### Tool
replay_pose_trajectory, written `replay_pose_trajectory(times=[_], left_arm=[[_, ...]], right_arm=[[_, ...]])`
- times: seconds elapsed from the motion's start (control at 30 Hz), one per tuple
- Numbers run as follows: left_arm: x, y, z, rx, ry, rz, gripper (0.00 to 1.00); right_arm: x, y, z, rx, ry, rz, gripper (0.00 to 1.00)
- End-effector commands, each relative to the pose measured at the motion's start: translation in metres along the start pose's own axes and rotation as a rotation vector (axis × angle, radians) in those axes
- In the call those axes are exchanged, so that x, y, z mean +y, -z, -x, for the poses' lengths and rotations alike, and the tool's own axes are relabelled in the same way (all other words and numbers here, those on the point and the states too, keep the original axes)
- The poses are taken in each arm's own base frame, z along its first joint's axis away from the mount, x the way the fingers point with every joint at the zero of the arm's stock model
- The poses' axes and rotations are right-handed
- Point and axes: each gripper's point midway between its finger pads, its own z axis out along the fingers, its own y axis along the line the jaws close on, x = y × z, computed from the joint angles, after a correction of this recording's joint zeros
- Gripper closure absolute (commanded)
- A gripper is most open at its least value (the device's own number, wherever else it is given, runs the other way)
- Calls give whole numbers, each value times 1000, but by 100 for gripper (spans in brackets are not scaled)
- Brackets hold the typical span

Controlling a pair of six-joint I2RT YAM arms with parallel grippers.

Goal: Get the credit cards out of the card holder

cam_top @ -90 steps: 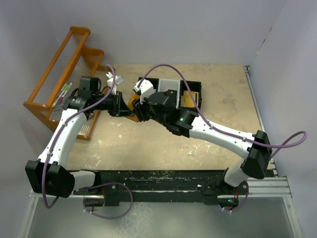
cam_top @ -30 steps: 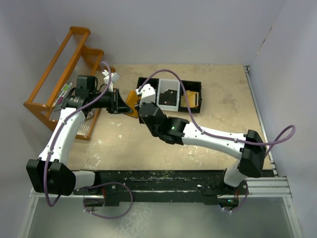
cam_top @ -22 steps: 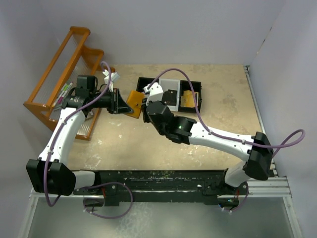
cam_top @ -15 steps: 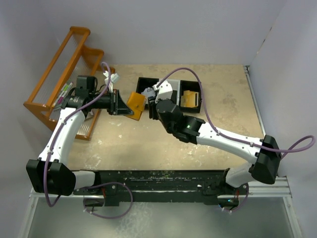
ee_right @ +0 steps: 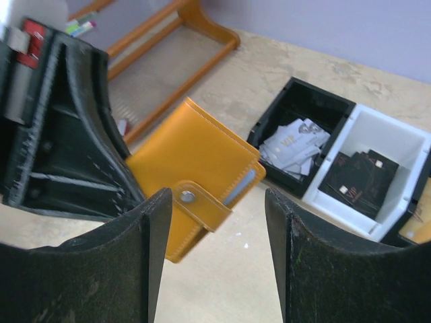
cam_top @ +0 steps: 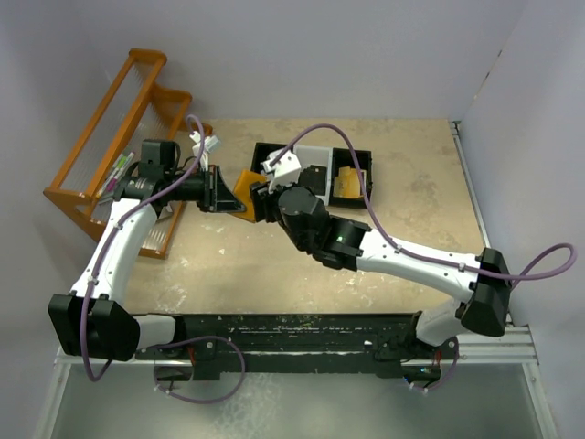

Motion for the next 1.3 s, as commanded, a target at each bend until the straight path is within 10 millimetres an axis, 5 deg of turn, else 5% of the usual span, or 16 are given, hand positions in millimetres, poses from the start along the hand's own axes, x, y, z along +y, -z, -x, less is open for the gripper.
replay_pose_trajectory(times=[0.0,0.33,0.5,0.87,1.27], left_arm=[[4,3,13,-38,-55,41,100],[0,5,14,-31,-63,34,100],[-6,9,9,-35,-80,25,100],[-5,10,9,-37,-88,42,100],[10,11,12,-50,-89,128,100]], right_arm=[[15,-6,31,-55,-81,12,40],[31,-43,-15,101,-38,-68,46],[25,-48,-32,129,-31,-116,59],[0,-50,-41,139,-16,-244,96],[-27,-44,-46,148,-66,-317,100]])
